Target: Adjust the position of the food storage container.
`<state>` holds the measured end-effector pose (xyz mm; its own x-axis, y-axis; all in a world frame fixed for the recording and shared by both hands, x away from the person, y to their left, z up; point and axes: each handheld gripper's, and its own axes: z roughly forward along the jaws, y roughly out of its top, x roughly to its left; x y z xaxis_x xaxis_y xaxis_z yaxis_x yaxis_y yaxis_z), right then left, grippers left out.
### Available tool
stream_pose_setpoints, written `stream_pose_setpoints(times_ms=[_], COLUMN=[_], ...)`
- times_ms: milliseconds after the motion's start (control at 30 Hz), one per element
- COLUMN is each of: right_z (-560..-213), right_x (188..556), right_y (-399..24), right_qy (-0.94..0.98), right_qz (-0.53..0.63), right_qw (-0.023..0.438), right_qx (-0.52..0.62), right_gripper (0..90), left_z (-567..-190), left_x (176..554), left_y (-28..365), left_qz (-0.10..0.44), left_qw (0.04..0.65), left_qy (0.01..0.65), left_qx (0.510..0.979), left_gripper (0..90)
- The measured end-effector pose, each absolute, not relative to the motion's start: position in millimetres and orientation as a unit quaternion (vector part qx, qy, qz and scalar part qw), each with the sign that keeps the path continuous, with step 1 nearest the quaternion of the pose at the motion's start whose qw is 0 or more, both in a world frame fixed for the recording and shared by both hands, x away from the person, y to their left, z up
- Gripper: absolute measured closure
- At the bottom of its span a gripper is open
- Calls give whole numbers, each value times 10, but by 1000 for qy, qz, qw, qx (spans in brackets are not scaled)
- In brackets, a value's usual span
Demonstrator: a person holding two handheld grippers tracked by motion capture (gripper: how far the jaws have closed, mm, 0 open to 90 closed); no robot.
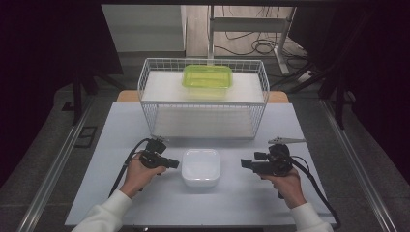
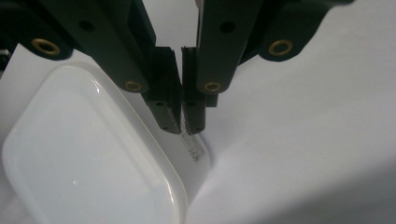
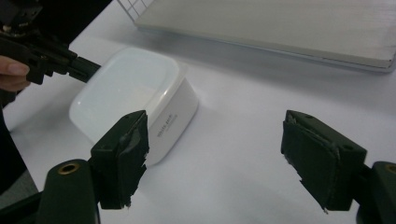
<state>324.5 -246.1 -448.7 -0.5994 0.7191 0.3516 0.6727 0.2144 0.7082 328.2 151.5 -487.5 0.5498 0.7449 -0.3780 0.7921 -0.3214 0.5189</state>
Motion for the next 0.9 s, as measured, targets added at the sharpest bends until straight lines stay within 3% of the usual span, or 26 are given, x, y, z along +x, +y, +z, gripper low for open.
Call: stream_pose_setpoints(times_ms=[100,267,433,633,900], right_z=[-4460,-4463,-4457,-4452,-4469], right_x=[3231,3226,3234,3223,3225], right_y=[-2460,-2452,-2417,-2344,-2255], right_qy=[777,777,781,787,793], right_qz=[443,443,436,434,433], right_qw=[30,28,44,51,48], right_qx=[446,446,446,436,427], right_gripper=[220,209,185,185,189], left_z=[-4787,-4676,-4630,-4634,-4672], left_x=[3204,3131,3115,3062,3045], left_y=[1540,1563,1670,1779,1800], left_qz=[-11,35,43,34,17], left_qw=[358,366,381,395,400], left_qy=[477,473,487,497,504], left_qx=[802,801,785,772,766], left_gripper=[767,521,380,313,294])
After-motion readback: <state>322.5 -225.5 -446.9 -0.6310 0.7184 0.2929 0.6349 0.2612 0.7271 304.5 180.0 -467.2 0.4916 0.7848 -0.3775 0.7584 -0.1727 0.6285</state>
